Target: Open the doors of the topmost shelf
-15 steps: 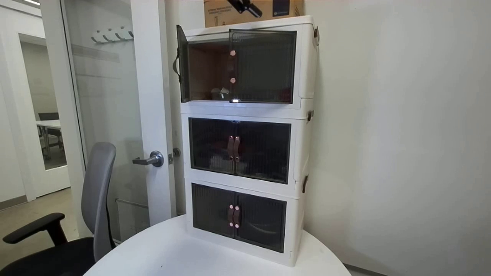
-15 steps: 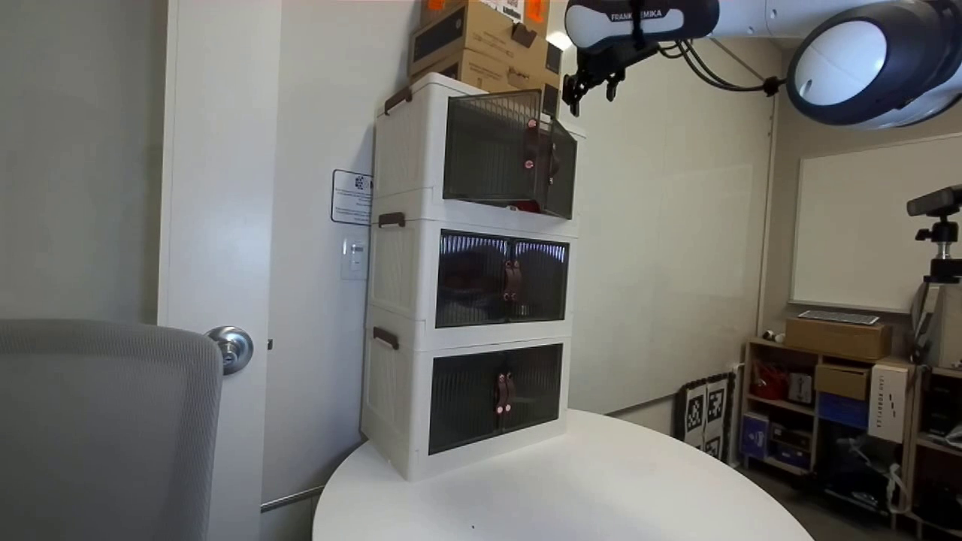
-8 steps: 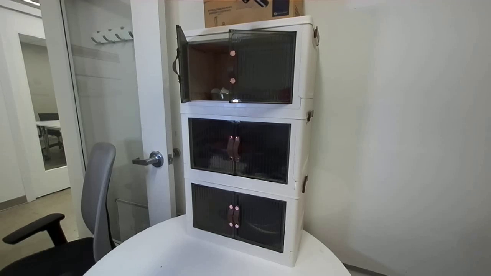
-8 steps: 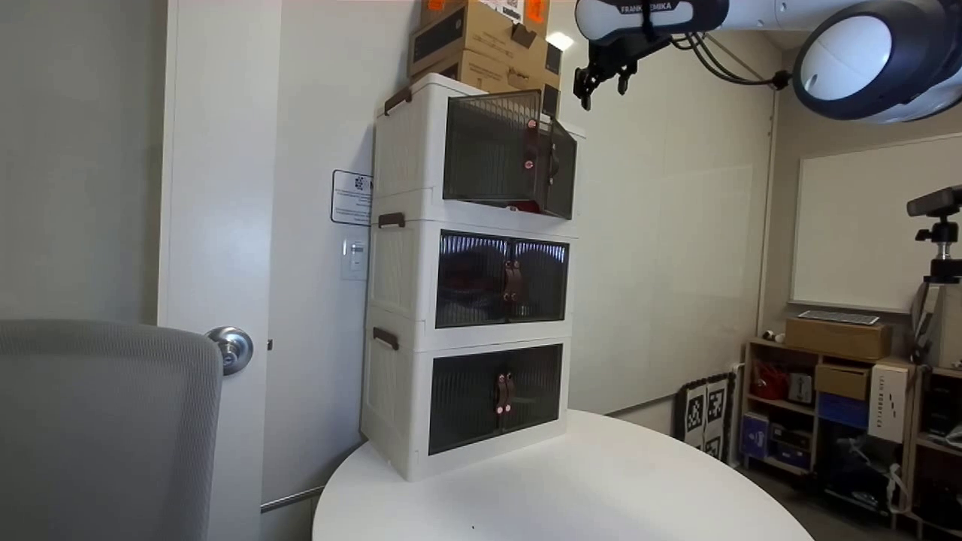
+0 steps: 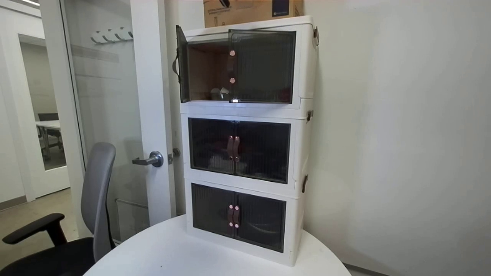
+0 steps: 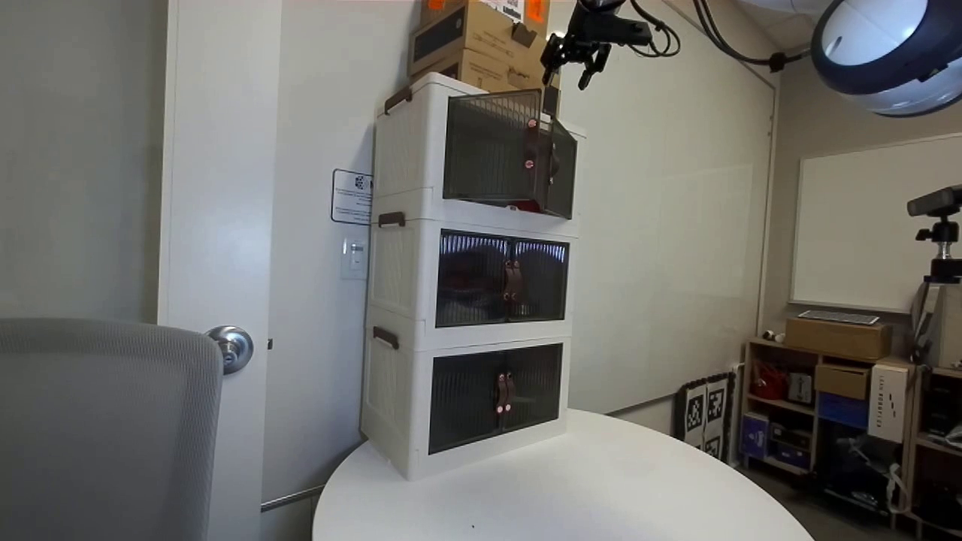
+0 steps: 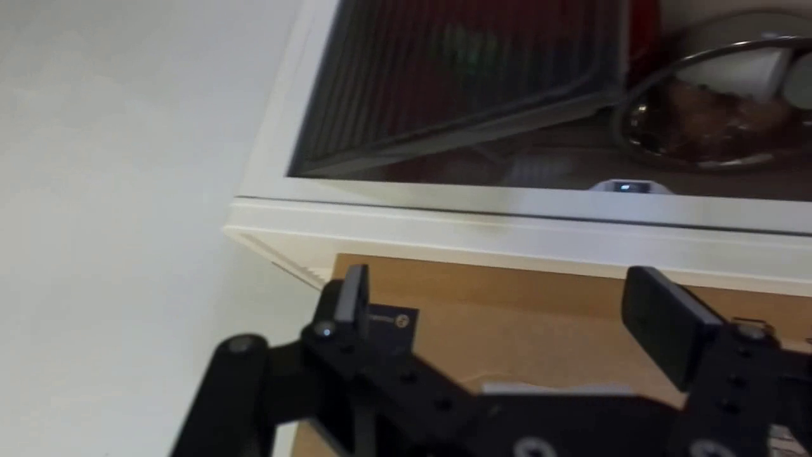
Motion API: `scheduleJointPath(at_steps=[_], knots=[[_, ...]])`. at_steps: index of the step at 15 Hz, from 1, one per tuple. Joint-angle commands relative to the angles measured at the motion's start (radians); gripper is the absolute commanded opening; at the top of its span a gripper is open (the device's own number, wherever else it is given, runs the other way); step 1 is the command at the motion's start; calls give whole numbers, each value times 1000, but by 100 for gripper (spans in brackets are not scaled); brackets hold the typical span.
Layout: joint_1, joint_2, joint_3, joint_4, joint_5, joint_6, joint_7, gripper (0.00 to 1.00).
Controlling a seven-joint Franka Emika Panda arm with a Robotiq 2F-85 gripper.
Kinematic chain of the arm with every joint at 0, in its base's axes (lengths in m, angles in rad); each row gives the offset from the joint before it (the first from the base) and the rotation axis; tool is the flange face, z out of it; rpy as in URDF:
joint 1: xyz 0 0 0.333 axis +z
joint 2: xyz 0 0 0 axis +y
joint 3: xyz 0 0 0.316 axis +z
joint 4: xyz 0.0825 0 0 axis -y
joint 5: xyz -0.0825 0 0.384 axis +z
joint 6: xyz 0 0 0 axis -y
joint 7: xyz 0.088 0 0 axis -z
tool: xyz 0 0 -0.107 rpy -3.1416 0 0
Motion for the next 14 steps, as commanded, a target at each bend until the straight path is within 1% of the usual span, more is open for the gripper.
scheduleJointPath(at_steps=[1, 2, 3, 4, 5, 6, 9, 14], knots=[[-40, 8, 95, -23, 146, 24, -53, 100], [-46, 12, 119, -31, 184, 16, -62, 100], [-60, 53, 145, 32, 227, -27, -86, 100], [-67, 64, 166, 40, 261, -57, -102, 100], [-75, 54, 184, 8, 293, -82, -115, 100], [-78, 64, 184, 14, 300, -108, -118, 100], [-66, 81, 149, 20, 257, -173, -100, 100], [-52, 50, 86, 0, 172, -226, -86, 100]])
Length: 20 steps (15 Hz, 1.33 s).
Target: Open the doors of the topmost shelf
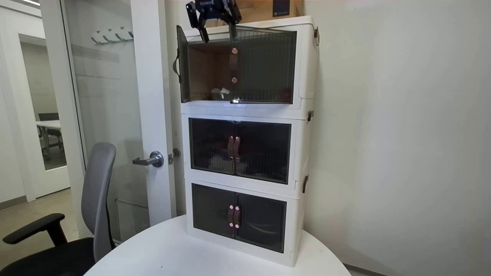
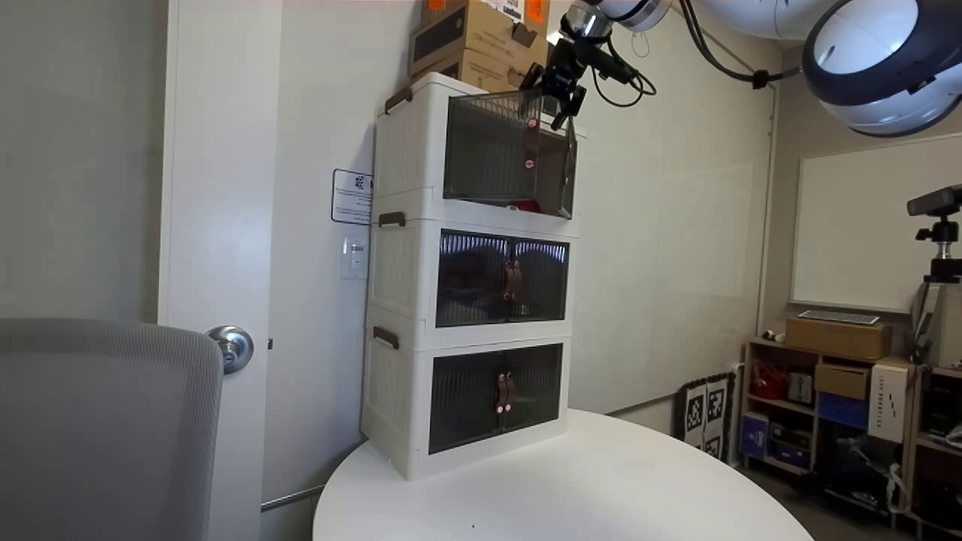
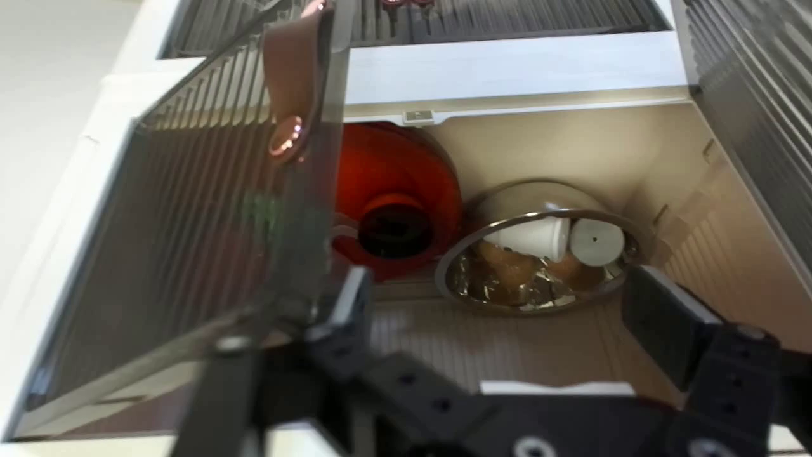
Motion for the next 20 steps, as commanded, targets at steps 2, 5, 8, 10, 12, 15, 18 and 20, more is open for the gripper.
scheduleJointPath(at_steps=[2, 5, 8, 10, 12, 15, 18, 20], knots=[[6, -9, -80, 17, -100, -90, 2, 100], [6, -20, -130, 18, -172, -133, 0, 100], [-5, -25, -167, 14, -222, -154, -3, 100], [-13, -27, -185, 15, -245, -169, -8, 100], [-19, -24, -199, 17, -264, -173, -8, 100], [-36, -17, -197, 25, -259, -153, -16, 100], [-54, -60, -128, 18, -166, -132, -45, 100], [-49, -103, -89, 8, -117, -129, -81, 100]])
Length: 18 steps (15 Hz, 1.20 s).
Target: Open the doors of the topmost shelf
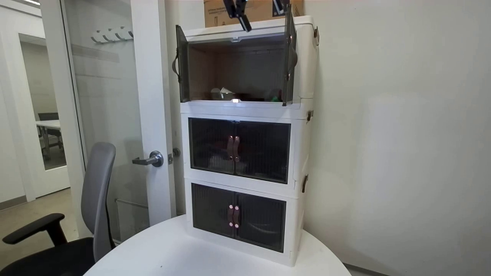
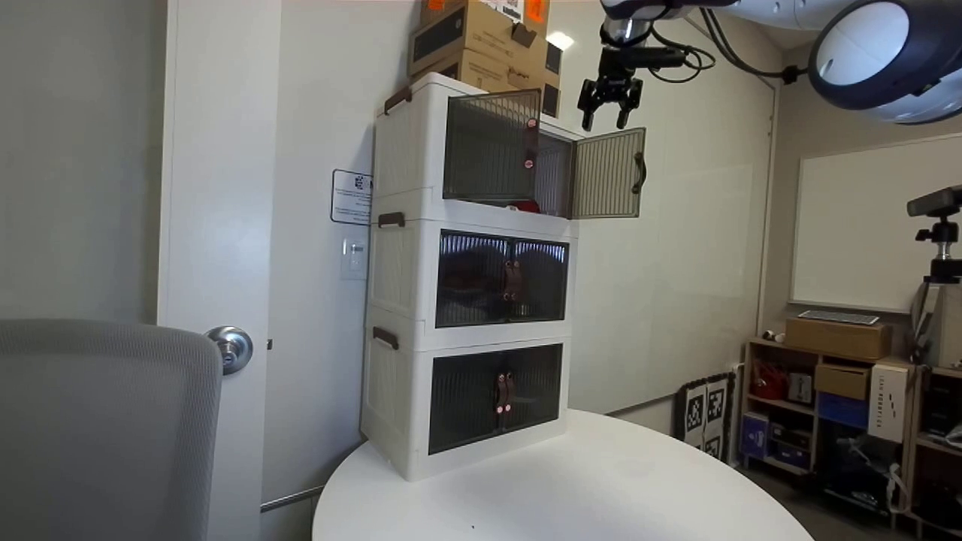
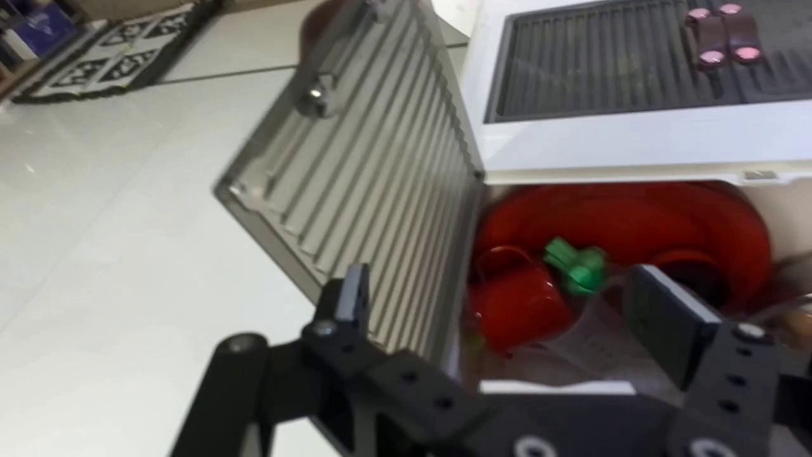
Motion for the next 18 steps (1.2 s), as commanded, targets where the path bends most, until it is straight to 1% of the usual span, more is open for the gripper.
scheduleJointPath(at_steps=[1, 4, 6, 9, 10, 12, 13, 14, 15, 16, 18], knots=[[-4, -83, 77, 3, 91, -2, -87, 100], [-15, -136, 137, 6, 167, -17, -183, 100], [-22, -155, 165, -4, 215, -57, -203, 100], [-50, -157, 209, -16, 319, -131, -185, 100], [-50, -155, 211, -20, 328, -157, -183, 100], [-35, -152, 177, -24, 277, -210, -158, 100], [-18, -119, 157, 43, 239, -268, -142, 100], [-16, -126, 148, 37, 222, -294, -141, 100], [7, -145, 122, 8, 164, -306, -148, 100], [24, -146, 101, 9, 112, -323, -157, 100], [54, -130, 82, 7, 34, -334, -203, 100]])
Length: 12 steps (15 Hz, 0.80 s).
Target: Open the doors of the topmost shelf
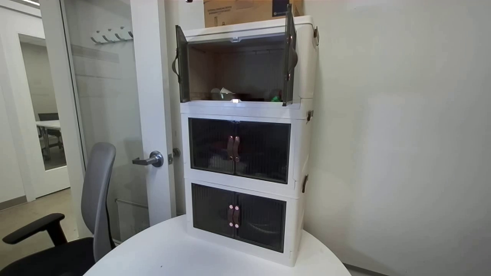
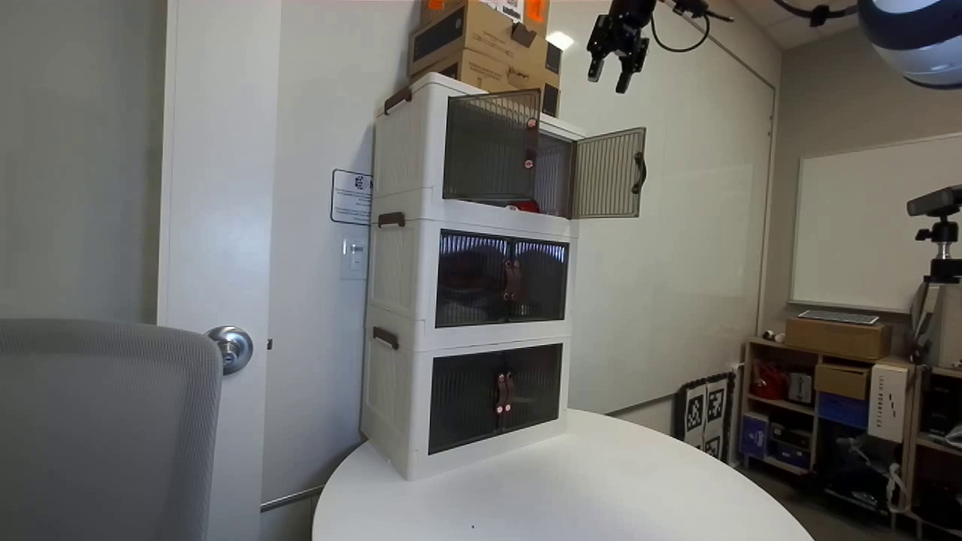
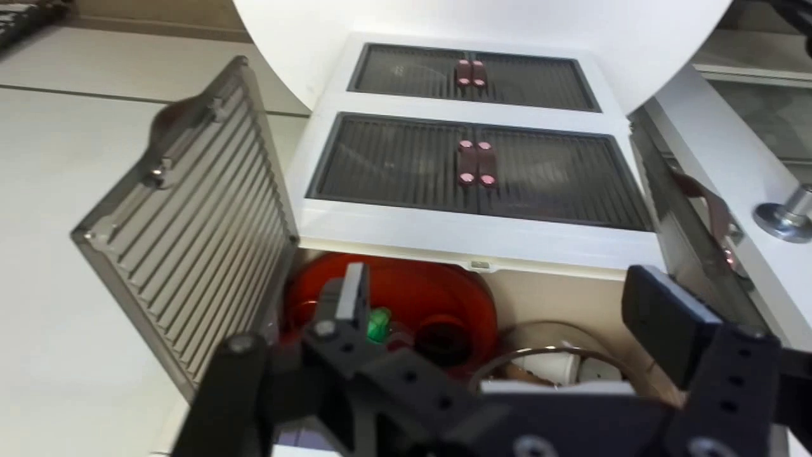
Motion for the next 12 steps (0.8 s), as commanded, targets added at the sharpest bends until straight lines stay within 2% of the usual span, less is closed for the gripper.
scheduleJointPath(at_steps=[1, 2, 5, 12], knots=[[65, 24, -50, 21, -121, -54, -41, 100], [33, 31, -27, 46, -67, -42, -15, 100], [59, 43, -39, 45, -101, -50, -17, 100], [59, 42, -43, 40, -103, -47, -16, 100]])
